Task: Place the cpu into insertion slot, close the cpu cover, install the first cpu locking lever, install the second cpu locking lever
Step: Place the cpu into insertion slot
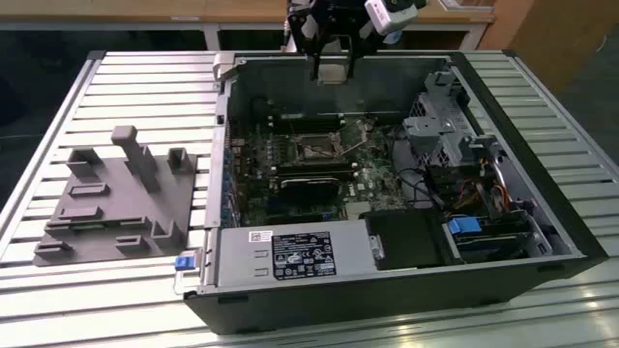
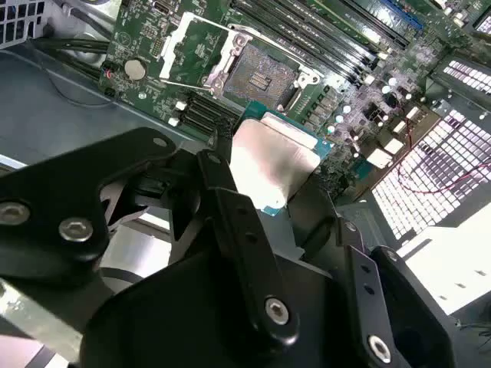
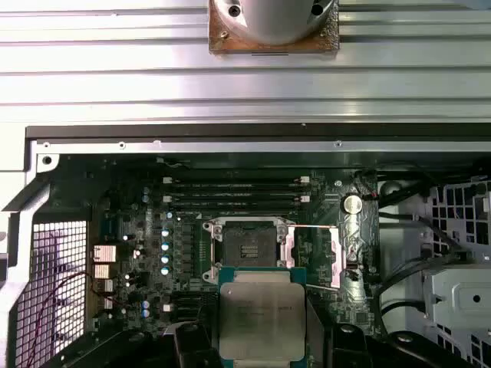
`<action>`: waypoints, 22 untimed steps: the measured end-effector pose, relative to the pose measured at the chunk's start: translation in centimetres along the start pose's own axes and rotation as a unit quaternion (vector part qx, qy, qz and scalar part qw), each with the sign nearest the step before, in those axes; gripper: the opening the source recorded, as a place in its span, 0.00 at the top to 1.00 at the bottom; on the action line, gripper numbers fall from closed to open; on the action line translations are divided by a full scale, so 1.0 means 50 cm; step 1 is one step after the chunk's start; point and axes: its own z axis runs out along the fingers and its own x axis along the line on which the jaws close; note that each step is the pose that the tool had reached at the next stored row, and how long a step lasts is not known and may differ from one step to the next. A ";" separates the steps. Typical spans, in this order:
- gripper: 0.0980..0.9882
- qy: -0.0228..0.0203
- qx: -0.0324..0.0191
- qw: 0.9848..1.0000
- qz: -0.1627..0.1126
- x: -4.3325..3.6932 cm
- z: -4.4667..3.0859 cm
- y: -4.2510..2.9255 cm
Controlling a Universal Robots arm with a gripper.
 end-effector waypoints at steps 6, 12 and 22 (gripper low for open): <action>0.51 0.000 0.000 1.000 0.000 0.000 0.000 0.000; 0.51 -0.001 0.000 1.000 0.013 0.000 0.000 0.000; 0.51 -0.003 -0.001 0.999 0.032 0.000 0.001 0.000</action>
